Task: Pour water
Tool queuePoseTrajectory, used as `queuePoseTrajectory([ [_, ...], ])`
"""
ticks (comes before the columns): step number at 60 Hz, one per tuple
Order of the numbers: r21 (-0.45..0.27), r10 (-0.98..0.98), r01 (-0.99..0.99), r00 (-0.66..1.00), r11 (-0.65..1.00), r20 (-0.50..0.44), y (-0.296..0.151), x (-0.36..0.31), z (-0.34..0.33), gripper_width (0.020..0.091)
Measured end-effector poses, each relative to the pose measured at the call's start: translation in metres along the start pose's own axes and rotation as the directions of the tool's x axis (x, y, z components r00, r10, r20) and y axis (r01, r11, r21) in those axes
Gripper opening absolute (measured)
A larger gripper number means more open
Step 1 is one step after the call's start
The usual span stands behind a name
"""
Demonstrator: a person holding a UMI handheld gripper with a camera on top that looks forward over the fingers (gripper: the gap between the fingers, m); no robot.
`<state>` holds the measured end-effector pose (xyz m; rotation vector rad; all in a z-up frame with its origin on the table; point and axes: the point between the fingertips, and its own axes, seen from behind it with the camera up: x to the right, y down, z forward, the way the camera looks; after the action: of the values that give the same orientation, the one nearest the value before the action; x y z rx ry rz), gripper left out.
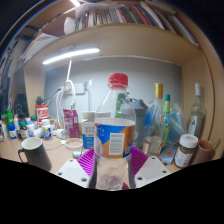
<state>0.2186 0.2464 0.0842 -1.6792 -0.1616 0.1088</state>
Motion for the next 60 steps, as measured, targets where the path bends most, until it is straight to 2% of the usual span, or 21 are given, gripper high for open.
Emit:
queuePoseTrajectory([
  [9, 0.045, -0.031, 0.031, 1.000, 0.999, 0.003, -0.003, -0.006, -0.001, 0.0454],
  [21, 0.109, -0.037, 0.040, 0.999, 0.993, -0.024, -0.005, -0.007, -0.007, 0.0506],
  [25, 0.093, -0.041, 0.043, 0.999, 0.995, -0.024, -0.007, -0.003, -0.008, 0.0552],
  [27, 0.063, -0.042, 0.043, 0.999, 0.997, -0.020, -0.003, -0.003, -0.008, 0.0574],
  [31, 0.001, 0.001, -0.001, 1.000, 1.000, 0.009, 0.007, -0.007, -0.016, 0.0675],
  [36, -0.018, 0.058, -0.057, 0.998, 0.998, 0.038, 0.009, -0.011, -0.036, 0.0771],
  [47, -0.025, 0.126, -0.126, 0.992, 0.992, 0.022, 0.001, -0.001, -0.117, 0.0778],
  [60, -0.015, 0.103, -0.103, 0.995, 0.995, 0.002, -0.016, 0.000, -0.247, 0.0780],
])
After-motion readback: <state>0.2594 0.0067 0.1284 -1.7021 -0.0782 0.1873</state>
